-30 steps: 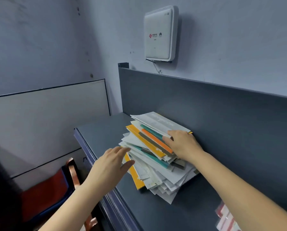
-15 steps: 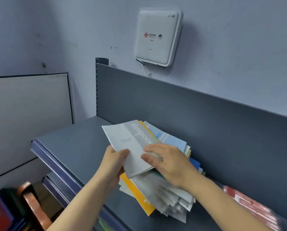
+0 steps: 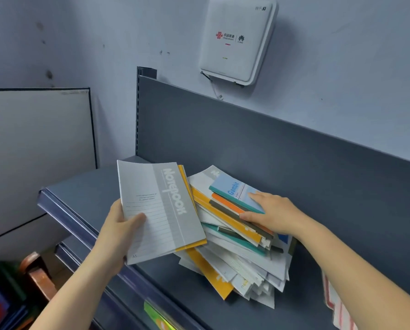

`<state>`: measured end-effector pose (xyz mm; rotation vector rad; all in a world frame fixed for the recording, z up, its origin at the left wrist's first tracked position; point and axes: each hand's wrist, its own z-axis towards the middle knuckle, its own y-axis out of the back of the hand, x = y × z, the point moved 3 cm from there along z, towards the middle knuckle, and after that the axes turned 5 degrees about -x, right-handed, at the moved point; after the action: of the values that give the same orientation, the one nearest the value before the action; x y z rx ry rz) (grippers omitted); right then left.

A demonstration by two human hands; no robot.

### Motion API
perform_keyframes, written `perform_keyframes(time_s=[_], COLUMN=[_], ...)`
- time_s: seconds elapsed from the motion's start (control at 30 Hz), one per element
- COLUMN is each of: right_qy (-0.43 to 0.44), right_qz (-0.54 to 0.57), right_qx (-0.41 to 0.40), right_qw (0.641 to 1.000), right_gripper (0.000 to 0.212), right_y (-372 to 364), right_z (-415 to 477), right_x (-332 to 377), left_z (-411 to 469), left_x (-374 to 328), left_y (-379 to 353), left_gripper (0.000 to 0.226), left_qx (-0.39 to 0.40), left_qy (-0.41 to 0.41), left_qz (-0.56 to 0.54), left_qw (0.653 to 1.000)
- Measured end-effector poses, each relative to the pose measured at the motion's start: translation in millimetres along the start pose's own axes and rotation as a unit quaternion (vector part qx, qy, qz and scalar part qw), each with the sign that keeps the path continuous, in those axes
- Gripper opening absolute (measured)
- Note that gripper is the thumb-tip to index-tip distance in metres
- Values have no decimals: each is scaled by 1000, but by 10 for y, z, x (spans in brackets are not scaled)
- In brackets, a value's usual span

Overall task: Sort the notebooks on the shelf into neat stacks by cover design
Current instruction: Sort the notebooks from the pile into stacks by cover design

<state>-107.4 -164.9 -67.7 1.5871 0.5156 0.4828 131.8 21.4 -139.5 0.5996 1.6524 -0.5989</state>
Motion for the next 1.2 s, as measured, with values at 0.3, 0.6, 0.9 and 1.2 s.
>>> perform_keyframes(time_s=[0.3,0.6,0.9,1.2], right_qy=[30,45,62,53], right_qz=[34,107,132,82], right_qx=[7,-49,-136,-198], right_qw=[999,992,980,975], right_gripper=[86,45,36,41], right_y=[-41,217,239,443], right_z=[-8,35,-61,-179], right_x=[-107,-239,-283,-269], left_z=[-139,-294,-339,-317], left_x=[-62,-96,-142,-703], left_y=[-71,-131,-167,-336], left_gripper=[35,34,33,44], left_qx=[-28,-63,-90,-127], left_qy=[-8,-25,-50,-248], left_qz=[-14,-29,-15,64], left_qw=[999,997,995,958])
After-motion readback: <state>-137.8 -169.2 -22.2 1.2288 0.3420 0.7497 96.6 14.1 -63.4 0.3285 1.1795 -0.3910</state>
